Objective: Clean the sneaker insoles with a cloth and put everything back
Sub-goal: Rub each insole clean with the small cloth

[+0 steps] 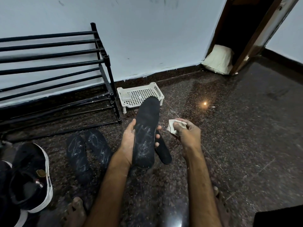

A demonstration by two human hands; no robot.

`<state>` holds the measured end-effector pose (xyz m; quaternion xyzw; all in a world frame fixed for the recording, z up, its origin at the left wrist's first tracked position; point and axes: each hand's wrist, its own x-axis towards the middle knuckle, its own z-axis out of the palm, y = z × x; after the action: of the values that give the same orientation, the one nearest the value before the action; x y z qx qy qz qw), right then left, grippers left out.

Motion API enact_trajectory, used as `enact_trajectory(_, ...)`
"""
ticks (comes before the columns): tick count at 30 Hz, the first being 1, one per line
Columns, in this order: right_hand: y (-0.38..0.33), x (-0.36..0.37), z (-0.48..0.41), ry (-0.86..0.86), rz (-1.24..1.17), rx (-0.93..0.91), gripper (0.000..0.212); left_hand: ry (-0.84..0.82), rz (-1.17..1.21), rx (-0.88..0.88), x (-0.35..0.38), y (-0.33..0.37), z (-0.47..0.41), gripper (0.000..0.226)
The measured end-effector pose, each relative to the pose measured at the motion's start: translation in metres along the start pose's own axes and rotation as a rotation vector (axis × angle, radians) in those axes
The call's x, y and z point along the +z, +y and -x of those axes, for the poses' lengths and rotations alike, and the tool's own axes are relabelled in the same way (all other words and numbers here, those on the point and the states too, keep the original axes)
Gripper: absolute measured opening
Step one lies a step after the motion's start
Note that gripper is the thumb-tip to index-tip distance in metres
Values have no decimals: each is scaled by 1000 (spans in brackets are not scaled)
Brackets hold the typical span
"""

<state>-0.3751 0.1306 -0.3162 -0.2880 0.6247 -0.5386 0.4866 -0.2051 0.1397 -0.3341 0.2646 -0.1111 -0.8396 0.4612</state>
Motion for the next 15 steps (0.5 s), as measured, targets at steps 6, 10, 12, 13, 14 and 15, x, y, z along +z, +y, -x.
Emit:
enact_trajectory(6, -6, 6, 10, 139, 390, -290, 18, 107, -8, 132, 3, 0, 1, 66)
enact_trajectory(10, -18, 28, 26, 63, 625, -536, 18, 114, 5, 213, 1, -3, -3, 59)
enact_trajectory(12, -17, 41, 35, -2, 767, -606, 23, 74, 24, 226, 7, -5, -2, 58)
enact_trajectory(13, -14, 46, 39, -31, 818, -622, 23, 63, 26, 228, 9, -5, -2, 58)
enact_trajectory(14, -12, 50, 43, -56, 856, -627, 21, 56, 27, 229, 10, -6, -2, 59)
enact_trajectory(15, -9, 53, 45, -74, 879, -624, 21, 58, 30, 229, 10, -6, -3, 60)
